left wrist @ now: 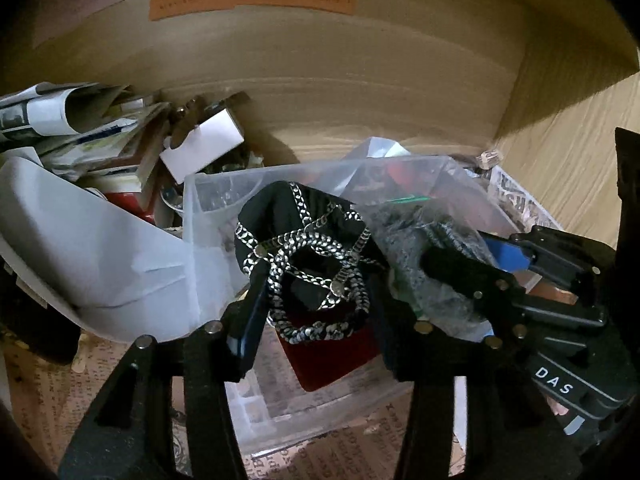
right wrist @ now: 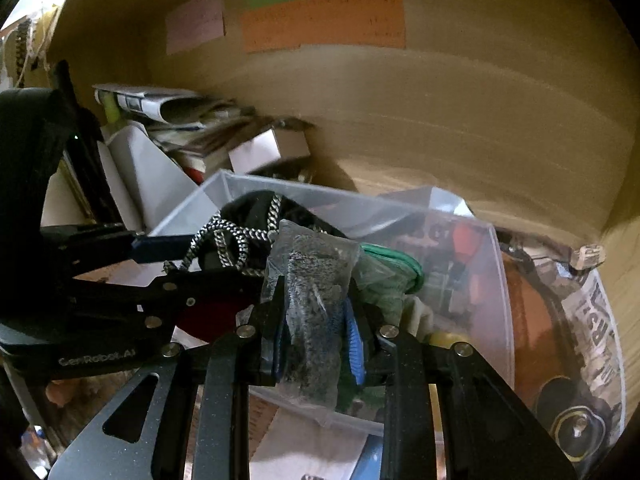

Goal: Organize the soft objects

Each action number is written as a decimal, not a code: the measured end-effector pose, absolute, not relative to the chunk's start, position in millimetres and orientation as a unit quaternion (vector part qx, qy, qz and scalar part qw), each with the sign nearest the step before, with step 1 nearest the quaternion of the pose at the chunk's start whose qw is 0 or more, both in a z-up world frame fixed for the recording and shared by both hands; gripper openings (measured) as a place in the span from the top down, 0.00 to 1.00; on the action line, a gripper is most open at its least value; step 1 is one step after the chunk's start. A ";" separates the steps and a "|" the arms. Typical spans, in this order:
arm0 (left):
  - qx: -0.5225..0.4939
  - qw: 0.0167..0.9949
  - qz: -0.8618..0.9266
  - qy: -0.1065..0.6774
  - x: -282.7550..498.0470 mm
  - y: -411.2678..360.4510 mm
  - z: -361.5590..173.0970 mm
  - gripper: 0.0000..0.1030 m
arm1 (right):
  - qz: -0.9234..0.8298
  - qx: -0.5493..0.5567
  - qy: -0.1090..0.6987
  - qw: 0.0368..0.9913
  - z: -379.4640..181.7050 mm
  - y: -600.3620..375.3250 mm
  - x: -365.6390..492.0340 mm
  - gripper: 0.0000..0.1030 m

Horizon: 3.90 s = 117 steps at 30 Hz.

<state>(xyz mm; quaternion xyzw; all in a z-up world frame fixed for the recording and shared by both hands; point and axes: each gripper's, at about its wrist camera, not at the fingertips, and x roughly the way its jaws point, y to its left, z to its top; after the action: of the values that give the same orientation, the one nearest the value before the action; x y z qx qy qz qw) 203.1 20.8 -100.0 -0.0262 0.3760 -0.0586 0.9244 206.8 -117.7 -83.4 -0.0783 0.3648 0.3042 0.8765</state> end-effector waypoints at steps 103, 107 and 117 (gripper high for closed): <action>-0.003 0.994 -0.025 0.110 20.0 5.5 21.2 0.00 | 0.286 0.018 0.138 0.948 47.3 -195.0 72.2 0.00; -0.004 0.993 -0.028 0.113 21.6 6.5 20.3 0.00 | 0.283 0.017 0.138 0.949 46.9 -194.7 71.5 0.00; -0.005 0.992 -0.032 0.118 24.6 5.0 17.0 0.00 | 0.284 0.019 0.146 0.948 43.7 -194.4 75.9 0.00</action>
<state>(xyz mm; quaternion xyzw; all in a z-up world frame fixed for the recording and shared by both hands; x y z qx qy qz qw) 24.6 5.0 17.0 -0.0052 0.1182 -0.0321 0.9925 75.9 -194.4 43.7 0.0187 0.1457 0.2840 0.9475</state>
